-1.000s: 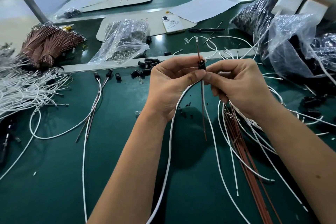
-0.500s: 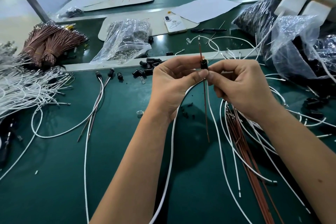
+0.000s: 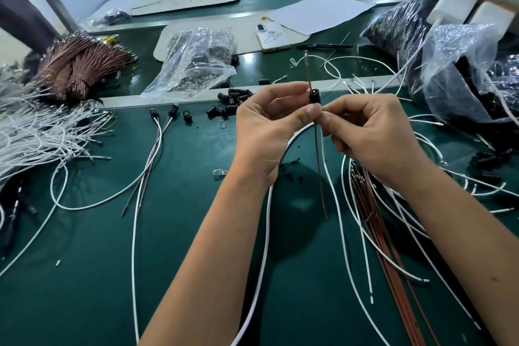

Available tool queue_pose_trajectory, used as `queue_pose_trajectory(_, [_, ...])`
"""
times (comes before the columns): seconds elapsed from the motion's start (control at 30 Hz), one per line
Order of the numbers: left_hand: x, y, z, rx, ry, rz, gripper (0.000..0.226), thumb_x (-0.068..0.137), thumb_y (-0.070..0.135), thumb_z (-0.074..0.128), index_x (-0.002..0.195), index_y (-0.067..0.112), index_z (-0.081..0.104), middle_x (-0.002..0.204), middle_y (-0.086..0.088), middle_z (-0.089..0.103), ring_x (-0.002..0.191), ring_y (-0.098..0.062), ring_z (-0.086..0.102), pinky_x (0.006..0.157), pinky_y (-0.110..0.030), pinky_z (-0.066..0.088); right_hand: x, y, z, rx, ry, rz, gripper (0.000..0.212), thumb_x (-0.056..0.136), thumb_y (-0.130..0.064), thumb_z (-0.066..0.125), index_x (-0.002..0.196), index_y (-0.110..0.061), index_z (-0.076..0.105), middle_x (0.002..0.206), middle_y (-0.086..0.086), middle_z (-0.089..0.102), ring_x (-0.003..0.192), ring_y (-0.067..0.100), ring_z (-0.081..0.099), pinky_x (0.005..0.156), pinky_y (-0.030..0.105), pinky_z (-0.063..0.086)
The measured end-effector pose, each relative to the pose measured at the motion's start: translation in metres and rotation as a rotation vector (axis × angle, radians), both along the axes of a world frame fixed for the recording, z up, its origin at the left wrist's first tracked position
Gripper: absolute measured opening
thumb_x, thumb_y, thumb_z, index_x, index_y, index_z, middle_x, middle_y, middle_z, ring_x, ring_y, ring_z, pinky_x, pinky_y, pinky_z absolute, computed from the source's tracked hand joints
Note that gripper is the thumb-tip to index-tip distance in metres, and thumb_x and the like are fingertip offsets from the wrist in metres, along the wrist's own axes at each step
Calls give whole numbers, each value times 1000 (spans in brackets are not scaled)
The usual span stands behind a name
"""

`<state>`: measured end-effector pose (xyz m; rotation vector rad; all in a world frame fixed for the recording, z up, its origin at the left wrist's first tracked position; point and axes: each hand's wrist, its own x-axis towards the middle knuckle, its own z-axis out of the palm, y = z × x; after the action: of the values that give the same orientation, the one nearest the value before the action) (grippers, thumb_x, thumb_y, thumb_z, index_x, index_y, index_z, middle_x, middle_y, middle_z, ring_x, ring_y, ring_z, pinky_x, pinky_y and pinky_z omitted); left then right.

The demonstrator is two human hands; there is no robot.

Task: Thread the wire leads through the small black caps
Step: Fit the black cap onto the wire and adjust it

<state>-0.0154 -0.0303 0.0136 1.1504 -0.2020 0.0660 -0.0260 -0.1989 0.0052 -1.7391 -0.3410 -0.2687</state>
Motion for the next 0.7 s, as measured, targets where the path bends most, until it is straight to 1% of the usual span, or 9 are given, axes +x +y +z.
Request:
queue_pose_trajectory(0.2, [-2,-3,0,-25,-14,1,30,73,-15,77,92,7,73,83,-8,76,78,-16,73,76,-27,58,0,-3,2,-36,-4,9,17,89,-32,79,81,-18,76,59,3,64,47,13,54,46,21,40])
queue_pose_trajectory(0.33, [-3,-6,-2,-38,-1,12,27,74,-16,74,90,6,72,82,-7,76,76,-15,72,76,-27,59,-1,-2,2,-75,4,17,23,90,-29,79,74,-14,72,52,0,59,44,13,50,45,19,37])
queue_pose_trajectory(0.43, [-3,-5,0,-44,88,-51,25,76,-13,73,92,6,73,83,-7,75,75,-16,70,76,-27,59,-1,-4,3,-70,29,28,22,90,-23,79,72,-13,71,51,-6,58,42,9,48,44,17,36])
queue_pose_trajectory(0.53, [0,3,3,-19,208,-165,21,82,-9,69,97,4,72,88,-8,75,76,-15,70,79,-25,59,-1,-5,1,-62,85,51,20,91,-17,79,72,-16,72,54,-5,60,44,11,48,44,19,38])
queue_pose_trajectory(0.63, [0,7,4,22,262,-210,18,86,-7,66,98,5,73,87,-8,75,76,-13,69,77,-21,58,-2,-5,2,-50,145,107,14,89,-20,76,76,-14,74,59,-2,60,47,12,48,44,20,38])
queue_pose_trajectory(0.7, [-1,7,5,9,293,-241,16,81,-3,69,94,6,75,84,-9,73,74,-14,66,74,-20,56,-2,-5,4,-24,166,150,14,89,-20,74,77,-13,75,59,-2,59,45,11,46,42,19,35])
